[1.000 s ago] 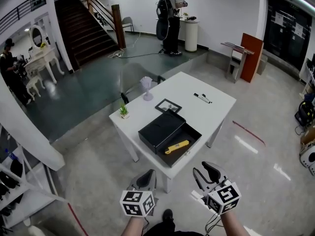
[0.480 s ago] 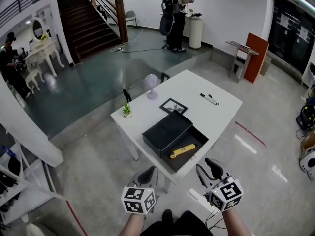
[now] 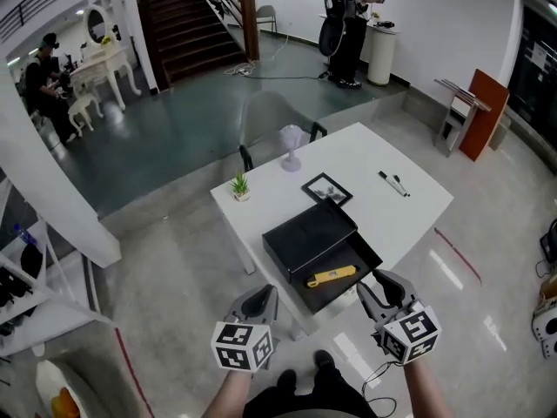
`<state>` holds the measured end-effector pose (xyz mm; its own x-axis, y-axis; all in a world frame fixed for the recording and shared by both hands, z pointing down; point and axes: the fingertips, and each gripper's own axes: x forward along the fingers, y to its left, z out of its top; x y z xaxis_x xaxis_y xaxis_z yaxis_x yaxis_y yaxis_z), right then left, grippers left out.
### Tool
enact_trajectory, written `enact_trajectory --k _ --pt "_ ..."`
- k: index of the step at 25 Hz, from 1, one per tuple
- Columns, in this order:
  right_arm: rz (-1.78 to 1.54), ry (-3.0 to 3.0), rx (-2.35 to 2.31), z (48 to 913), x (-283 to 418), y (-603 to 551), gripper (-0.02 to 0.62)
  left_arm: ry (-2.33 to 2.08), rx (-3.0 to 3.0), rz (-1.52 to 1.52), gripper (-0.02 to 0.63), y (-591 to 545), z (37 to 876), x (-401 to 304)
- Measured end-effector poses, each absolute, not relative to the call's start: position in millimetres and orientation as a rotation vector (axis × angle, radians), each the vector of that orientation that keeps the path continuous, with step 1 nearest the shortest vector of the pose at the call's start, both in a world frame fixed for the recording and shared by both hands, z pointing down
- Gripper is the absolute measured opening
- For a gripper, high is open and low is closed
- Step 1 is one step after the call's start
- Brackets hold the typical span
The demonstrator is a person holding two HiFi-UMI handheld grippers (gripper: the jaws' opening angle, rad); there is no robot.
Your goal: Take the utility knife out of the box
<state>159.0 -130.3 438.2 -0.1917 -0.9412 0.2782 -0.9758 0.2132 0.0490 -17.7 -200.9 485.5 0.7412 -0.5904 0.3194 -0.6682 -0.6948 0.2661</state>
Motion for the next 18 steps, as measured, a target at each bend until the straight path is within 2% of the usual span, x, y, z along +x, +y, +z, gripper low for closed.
enact_trajectory --k 6,18 --pt "0.196 -2.332 1.538 455.7 166.3 -169.4 0.146 -1.121 2.503 0.291 0.025 -218.5 487.6 -11.6" --pt "0.137 -2.439 0.945 495.1 135.7 -216.3 0.164 -1.408 2.308 0.263 0.025 -228.8 498.5 -32.1"
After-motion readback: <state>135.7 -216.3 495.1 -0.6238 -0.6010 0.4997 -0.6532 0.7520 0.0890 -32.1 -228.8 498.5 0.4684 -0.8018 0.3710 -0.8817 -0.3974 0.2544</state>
